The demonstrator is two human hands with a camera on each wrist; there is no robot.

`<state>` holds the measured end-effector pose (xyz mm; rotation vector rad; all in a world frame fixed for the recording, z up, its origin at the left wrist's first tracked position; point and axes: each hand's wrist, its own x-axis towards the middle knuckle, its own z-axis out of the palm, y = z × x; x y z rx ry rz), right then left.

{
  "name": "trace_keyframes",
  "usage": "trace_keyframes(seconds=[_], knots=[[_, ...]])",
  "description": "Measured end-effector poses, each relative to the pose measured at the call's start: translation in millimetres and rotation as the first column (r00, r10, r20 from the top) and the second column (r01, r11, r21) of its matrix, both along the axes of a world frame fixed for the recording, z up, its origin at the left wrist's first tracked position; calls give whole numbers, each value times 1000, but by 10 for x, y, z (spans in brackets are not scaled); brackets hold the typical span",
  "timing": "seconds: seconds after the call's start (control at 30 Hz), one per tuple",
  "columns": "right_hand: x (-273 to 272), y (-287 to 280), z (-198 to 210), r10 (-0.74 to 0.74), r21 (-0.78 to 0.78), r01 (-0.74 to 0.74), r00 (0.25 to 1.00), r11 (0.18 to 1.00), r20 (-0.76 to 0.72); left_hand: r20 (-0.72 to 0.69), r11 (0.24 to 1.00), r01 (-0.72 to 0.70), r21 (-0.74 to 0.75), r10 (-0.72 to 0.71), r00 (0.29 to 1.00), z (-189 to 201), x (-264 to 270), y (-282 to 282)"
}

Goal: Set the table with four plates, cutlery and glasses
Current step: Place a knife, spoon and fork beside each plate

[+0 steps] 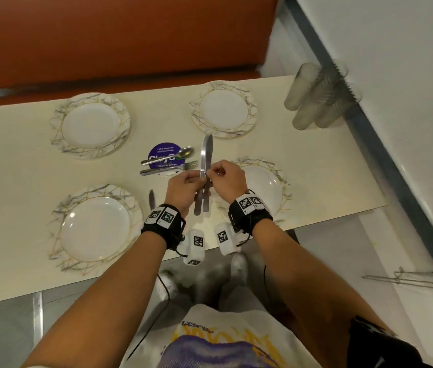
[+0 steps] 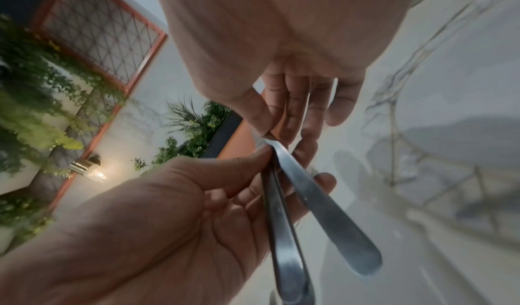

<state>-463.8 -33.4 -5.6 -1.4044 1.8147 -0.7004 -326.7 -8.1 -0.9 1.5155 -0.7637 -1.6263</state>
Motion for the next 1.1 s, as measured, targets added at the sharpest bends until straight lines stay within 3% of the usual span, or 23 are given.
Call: trace_keyframes(seconds=[0.07, 0.27, 0.5, 0.87, 1.1], knots=[[-164, -63, 21, -35, -1, 35, 998, 999, 48, -15, 1000, -10, -2, 10, 1000, 9, -117, -55], [-1345, -398, 20, -178, 52, 171, 970, 984, 168, -7, 996, -65, 55, 65, 998, -54, -917, -282], [-2452, -414, -326, -144, 183, 154, 987, 971, -65, 80, 985, -144, 97, 136, 987, -169, -1389, -404], [-2909, -192, -766, -22, 322, 98, 972, 942, -232, 103, 976, -182, 121, 170, 980, -288, -1735, -441], [-3027, -223, -749, 64, 344, 55, 944, 937, -325, 119, 978, -154, 137, 138, 983, -316, -1822, -469]])
